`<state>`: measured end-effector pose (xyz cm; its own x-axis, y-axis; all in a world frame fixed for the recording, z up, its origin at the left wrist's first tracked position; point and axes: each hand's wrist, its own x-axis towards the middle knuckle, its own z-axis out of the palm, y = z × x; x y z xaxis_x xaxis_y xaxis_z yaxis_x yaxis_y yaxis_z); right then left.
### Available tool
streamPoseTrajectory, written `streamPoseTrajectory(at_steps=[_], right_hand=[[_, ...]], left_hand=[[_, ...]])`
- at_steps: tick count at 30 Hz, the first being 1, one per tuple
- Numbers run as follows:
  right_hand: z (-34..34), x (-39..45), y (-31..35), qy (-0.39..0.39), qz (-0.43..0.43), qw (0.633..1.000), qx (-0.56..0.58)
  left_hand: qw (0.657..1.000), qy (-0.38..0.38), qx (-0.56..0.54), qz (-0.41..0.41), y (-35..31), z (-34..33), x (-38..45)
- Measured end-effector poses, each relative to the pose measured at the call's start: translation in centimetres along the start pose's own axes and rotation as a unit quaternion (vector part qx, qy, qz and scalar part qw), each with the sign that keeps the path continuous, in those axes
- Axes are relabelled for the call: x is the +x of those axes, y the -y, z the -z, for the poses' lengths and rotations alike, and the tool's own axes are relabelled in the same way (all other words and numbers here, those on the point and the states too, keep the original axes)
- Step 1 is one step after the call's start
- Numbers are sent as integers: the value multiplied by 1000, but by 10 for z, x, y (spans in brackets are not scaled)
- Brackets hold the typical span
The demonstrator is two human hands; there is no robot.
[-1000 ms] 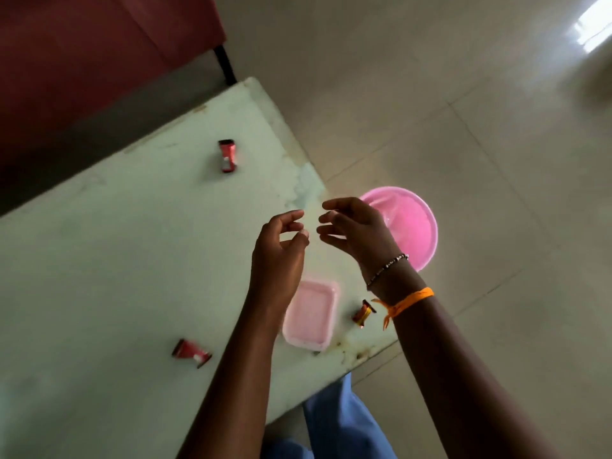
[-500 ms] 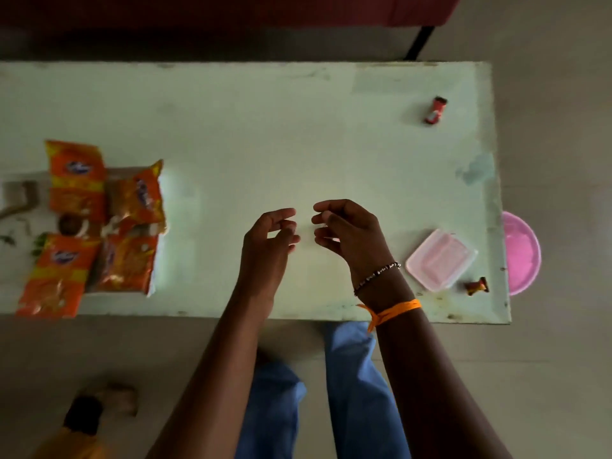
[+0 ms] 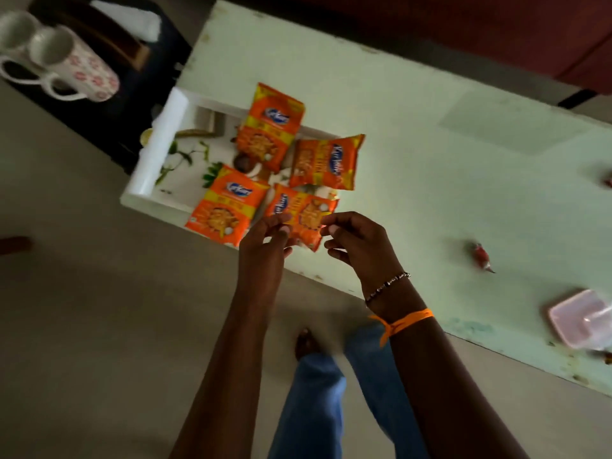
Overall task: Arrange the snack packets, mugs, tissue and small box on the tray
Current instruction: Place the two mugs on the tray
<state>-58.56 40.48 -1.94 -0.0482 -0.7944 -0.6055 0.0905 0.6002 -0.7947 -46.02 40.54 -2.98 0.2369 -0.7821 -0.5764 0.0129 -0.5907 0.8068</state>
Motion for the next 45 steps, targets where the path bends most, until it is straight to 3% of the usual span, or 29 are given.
streamPoseTrajectory(at_steps=[15, 24, 30, 34, 40, 45], right_hand=[[-136, 79, 78, 47, 16, 999, -18], [-283, 138, 100, 93, 5, 996, 10], [-408, 196, 93, 48, -46, 998, -17], [-468, 229, 90, -71, -71, 995, 17], [-495, 256, 86, -154, -19, 981, -119], [-495, 262, 85, -182, -15, 974, -137]], left_hand=[[995, -55, -81, -15, -73, 85, 92], [991, -113, -72, 1, -110, 215, 201], [989, -135, -50, 24, -128, 322, 297], [992, -119, 23, 48, -140, 370, 348], [991, -8, 126, -44, -154, 393, 393], [982, 15, 174, -73, -155, 389, 406]])
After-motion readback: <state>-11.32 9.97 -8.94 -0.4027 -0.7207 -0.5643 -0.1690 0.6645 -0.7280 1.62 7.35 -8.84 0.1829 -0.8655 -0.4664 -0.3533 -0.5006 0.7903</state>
